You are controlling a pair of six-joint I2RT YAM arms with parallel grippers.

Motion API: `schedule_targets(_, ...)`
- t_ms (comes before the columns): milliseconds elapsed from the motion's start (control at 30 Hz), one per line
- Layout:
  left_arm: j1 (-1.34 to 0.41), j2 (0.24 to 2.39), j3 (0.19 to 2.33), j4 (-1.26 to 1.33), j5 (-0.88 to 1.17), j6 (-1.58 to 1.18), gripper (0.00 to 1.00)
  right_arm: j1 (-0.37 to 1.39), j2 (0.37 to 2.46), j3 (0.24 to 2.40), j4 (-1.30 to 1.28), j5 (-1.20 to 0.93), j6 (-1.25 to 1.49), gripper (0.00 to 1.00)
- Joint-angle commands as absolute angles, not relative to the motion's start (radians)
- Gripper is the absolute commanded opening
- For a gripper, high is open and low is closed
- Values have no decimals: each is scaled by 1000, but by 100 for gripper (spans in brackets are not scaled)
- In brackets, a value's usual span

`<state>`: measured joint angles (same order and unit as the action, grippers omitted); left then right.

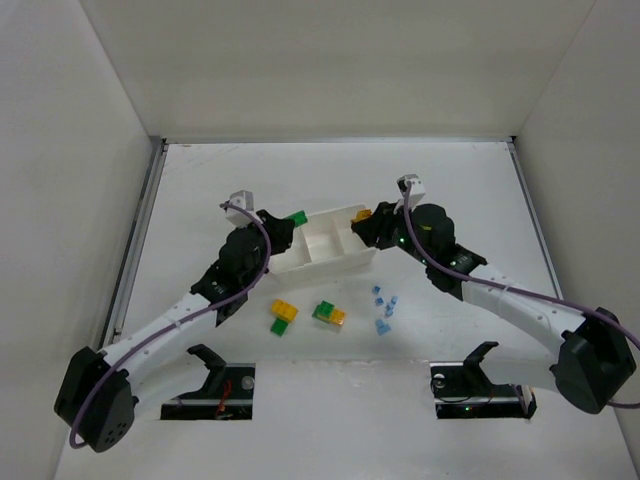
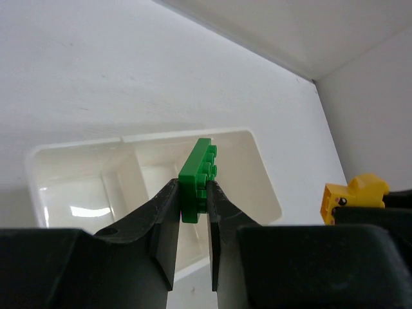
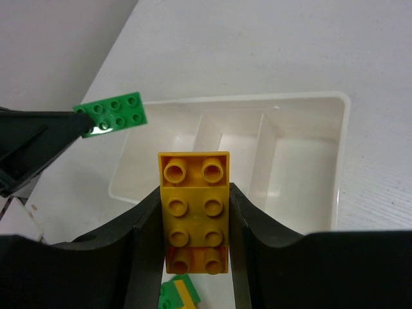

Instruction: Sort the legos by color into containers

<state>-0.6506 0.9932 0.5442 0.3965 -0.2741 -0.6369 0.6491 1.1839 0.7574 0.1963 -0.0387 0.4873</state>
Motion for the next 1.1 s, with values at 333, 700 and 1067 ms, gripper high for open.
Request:
schedule_targets(333,-570,991,514,333,-311,-609,5,654,1201,769,268,-37,483,19)
schedule_targets(700,-574,1031,514,331,-322,-609,10,665,1215,775,267,-38,482,19)
schedule_targets(1067,-578,1019,514,330,-322,-609,25,673,1226,779,272,-43,482,19)
